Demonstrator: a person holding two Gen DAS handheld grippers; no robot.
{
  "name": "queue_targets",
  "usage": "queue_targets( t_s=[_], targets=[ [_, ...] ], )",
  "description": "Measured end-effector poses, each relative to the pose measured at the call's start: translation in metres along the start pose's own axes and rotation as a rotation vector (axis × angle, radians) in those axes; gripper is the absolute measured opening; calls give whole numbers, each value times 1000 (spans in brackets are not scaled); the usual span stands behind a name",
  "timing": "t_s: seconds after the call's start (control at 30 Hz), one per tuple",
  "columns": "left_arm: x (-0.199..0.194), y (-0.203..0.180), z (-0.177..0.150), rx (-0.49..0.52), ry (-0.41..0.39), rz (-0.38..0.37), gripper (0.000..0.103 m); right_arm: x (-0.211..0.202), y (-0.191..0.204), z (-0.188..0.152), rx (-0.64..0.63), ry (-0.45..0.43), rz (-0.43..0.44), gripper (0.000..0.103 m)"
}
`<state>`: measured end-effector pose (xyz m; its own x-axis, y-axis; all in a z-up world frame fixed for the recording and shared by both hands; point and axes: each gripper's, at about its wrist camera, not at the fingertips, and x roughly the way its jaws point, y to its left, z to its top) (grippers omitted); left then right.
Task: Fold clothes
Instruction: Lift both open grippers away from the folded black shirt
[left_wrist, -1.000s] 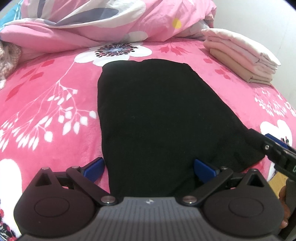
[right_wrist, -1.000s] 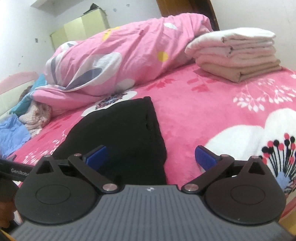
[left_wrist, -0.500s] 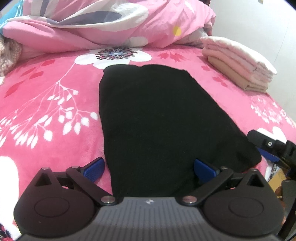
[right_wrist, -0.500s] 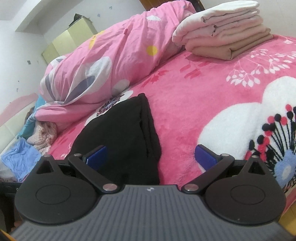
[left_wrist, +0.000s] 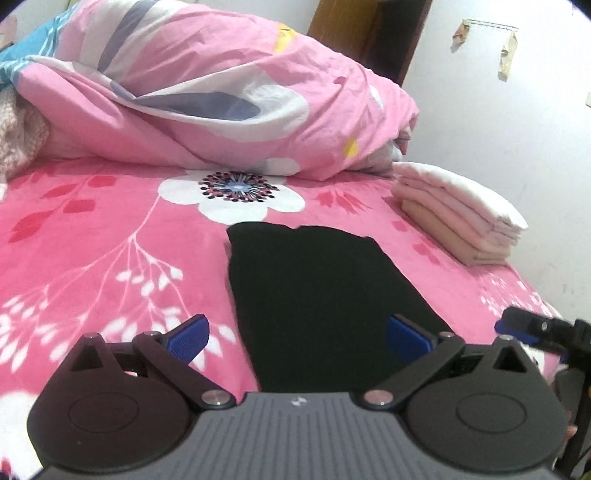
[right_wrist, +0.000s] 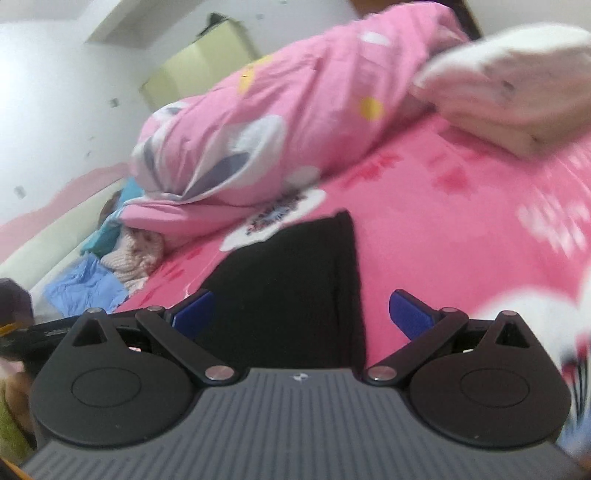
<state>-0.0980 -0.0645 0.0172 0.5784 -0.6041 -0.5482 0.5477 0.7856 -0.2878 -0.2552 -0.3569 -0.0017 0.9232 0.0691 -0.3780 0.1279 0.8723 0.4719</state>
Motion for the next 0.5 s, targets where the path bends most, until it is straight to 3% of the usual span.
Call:
queue_targets(
  t_s=[0.13,0.33,0.5],
  targets=[
    [26,20,11,-69,38,-42,84,35,-7,29,-45,56,22,102],
    [68,53,22,-206,138,-97,61,84,-38,53,18,188,67,100],
    [91,64,34,-261,129,-121,49,123,-54,60,52,289,102,80]
  ],
)
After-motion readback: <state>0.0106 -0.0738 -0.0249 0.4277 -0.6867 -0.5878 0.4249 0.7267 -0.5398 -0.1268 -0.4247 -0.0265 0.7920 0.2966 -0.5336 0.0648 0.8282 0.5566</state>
